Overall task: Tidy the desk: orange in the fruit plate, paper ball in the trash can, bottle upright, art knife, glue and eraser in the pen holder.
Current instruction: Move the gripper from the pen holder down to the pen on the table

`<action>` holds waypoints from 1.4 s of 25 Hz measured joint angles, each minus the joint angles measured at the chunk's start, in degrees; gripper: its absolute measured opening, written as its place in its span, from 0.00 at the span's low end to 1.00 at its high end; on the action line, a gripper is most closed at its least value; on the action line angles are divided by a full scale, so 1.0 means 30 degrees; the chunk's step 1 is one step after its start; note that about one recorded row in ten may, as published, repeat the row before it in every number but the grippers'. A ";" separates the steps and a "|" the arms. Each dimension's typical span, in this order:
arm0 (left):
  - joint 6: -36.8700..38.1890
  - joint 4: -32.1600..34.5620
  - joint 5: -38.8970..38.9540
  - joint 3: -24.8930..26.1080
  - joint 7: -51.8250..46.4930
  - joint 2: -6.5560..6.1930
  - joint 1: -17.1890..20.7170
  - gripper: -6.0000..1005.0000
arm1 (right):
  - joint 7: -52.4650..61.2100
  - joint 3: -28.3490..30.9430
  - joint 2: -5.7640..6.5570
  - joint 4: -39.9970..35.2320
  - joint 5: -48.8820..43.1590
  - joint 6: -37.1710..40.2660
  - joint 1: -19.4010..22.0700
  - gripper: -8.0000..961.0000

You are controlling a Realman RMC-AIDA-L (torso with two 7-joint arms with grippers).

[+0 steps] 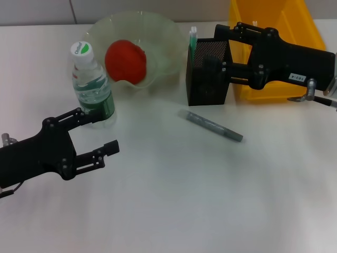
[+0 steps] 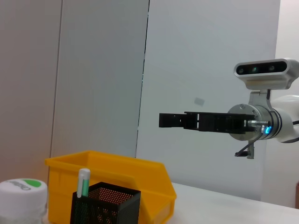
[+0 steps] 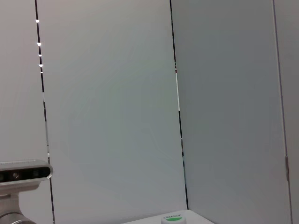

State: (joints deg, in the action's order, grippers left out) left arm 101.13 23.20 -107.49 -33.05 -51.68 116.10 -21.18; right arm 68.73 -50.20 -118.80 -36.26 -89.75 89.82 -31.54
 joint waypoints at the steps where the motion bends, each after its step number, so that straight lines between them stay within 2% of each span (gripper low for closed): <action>1: 0.0009 0.0001 0.0000 0.0000 -0.0002 0.0000 0.0000 0.77 | 0.0125 -0.0034 0.0003 -0.0063 -0.0014 -0.0003 0.0000 0.79; 4: 0.0024 0.0000 0.0000 -0.0001 0.0006 -0.0001 0.0033 0.77 | 0.0940 -0.0108 0.0042 -0.0574 -0.0413 -0.0011 -0.0068 0.79; 9: 0.0024 0.0000 0.0000 -0.0001 0.0006 -0.0001 0.0033 0.77 | 0.5929 -0.0144 0.0121 -0.4054 -0.4182 0.0077 -0.0629 0.79; 10: 0.0024 0.0000 0.0000 -0.0001 0.0006 -0.0001 0.0033 0.77 | 0.8587 -0.0156 0.0156 -0.5894 -0.6545 0.0345 -0.1127 0.79; 11: 0.0024 0.0000 0.0000 -0.0001 0.0006 -0.0001 0.0033 0.77 | 0.9717 -0.0172 0.0172 -0.6692 -0.7760 0.0515 -0.1436 0.79; 12: 0.0076 0.0002 0.0001 -0.0003 0.0066 0.0012 0.0076 0.77 | 0.9717 -0.0172 0.0172 -0.6692 -0.7760 0.0515 -0.1436 0.79; 14: 0.0161 0.0028 0.0000 -0.0004 0.0040 -0.0004 0.0081 0.77 | 1.1604 -0.0304 0.0217 -0.7771 -1.0108 0.0989 -0.2177 0.78; 15: 0.0161 0.0028 0.0000 -0.0004 0.0040 -0.0004 0.0081 0.77 | 1.3056 -0.0495 0.0316 -0.8204 -1.2129 0.1546 -0.3040 0.78; 16: 0.0163 0.0034 0.0000 -0.0001 0.0026 -0.0006 0.0086 0.77 | 1.3056 -0.0495 0.0316 -0.8204 -1.2129 0.1546 -0.3040 0.78; 18: 0.0163 0.0034 0.0000 -0.0001 0.0026 -0.0006 0.0086 0.77 | 1.4711 -0.0965 0.0412 -0.8280 -1.4794 0.2286 -0.4405 0.78; 21: 0.0125 0.0035 0.0001 0.0002 -0.0016 0.0037 0.0107 0.77 | 1.5475 -0.1468 0.0403 -0.8223 -1.6159 0.2412 -0.5041 0.78; 24: 0.0072 0.0015 0.0000 0.0002 -0.0022 0.0050 0.0103 0.77 | 1.6929 -0.3239 0.0011 -0.7909 -1.8591 0.1846 -0.6130 0.78; 29: 0.0001 0.0005 0.0000 0.0023 -0.0019 0.0098 0.0046 0.77 | 1.8225 -0.5169 -0.0057 -0.6335 -1.9347 0.0067 -0.6883 0.78; 35: -0.0026 -0.0001 0.0001 0.0031 -0.0012 0.0115 0.0015 0.77 | 1.8427 -0.6107 -0.0115 -0.4476 -1.9424 -0.1528 -0.7492 0.78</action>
State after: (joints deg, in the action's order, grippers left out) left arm 101.06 23.20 -107.49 -32.96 -51.72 116.44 -21.13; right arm 124.02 -68.52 -119.15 -49.69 -148.02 85.24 -54.02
